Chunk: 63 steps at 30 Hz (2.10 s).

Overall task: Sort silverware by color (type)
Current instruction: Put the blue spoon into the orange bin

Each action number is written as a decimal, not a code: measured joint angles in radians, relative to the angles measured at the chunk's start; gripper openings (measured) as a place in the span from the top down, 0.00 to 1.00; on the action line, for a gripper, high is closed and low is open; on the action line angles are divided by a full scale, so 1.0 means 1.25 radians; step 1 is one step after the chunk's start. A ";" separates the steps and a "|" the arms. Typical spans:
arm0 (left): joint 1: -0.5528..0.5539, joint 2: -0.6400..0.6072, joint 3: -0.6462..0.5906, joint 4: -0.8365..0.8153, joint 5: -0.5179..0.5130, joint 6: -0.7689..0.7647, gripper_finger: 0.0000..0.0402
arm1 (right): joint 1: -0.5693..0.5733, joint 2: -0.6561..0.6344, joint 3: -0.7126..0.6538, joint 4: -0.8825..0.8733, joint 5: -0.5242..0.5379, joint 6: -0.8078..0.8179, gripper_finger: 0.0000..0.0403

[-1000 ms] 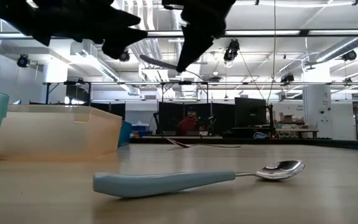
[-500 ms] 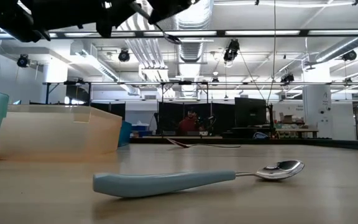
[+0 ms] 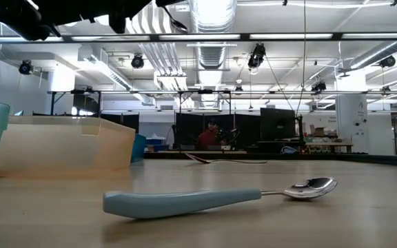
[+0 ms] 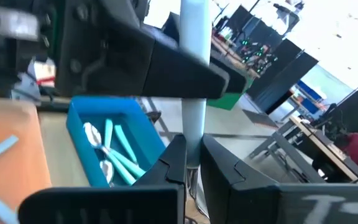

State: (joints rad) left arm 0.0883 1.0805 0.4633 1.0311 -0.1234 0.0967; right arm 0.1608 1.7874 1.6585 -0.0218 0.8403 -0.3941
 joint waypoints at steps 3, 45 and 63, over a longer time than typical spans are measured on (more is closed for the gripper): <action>0.000 0.000 0.000 0.002 0.000 -0.003 0.76 | 0.000 0.000 0.000 0.048 0.007 -0.021 0.97; 0.077 0.040 0.307 -1.033 0.218 -0.108 0.97 | 0.042 -0.085 0.001 -0.736 -0.321 0.676 0.61; 0.070 0.044 0.431 -1.765 0.328 -0.186 0.94 | -0.210 0.056 -0.069 -0.856 -0.453 0.436 0.63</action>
State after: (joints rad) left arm 0.1754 1.1355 1.0020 -1.1757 0.2861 -0.1356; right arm -0.1022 1.8572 1.5723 -1.0913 0.2739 0.1507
